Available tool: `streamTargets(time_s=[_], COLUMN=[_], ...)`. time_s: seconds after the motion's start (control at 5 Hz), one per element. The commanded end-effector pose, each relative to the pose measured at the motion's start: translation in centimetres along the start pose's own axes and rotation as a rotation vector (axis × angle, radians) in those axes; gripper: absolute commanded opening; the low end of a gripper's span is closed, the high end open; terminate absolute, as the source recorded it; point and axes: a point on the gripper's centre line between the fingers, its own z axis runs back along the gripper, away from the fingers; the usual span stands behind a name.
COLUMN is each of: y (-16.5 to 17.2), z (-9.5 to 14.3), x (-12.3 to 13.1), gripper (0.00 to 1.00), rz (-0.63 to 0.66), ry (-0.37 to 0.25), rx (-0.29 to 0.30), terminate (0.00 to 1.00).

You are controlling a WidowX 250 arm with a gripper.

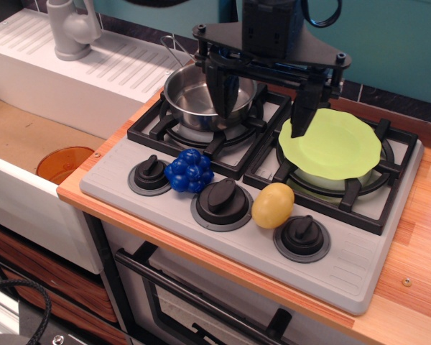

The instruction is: Put potato on plate and blueberry in pot or pan on stove

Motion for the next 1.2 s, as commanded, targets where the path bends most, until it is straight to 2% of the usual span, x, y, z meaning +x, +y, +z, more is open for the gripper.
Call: streamTargets(time_s=[0.0, 0.2, 0.6, 1.0], y=[0.0, 0.0, 0.6, 1.0], z=[0.0, -1.9, -5.1, -7.0], x=[0.0, 0.8, 1.8, 0.7], gripper=[1.00, 1.00, 1.00, 1.00], rz=[0.000, -0.002, -0.008, -0.005], ry=[0.000, -0.038, -0.075, -0.108], rx=[0.000, -0.040, -0.056, -0.064], terminate=[0.00, 0.00, 0.00, 0.00])
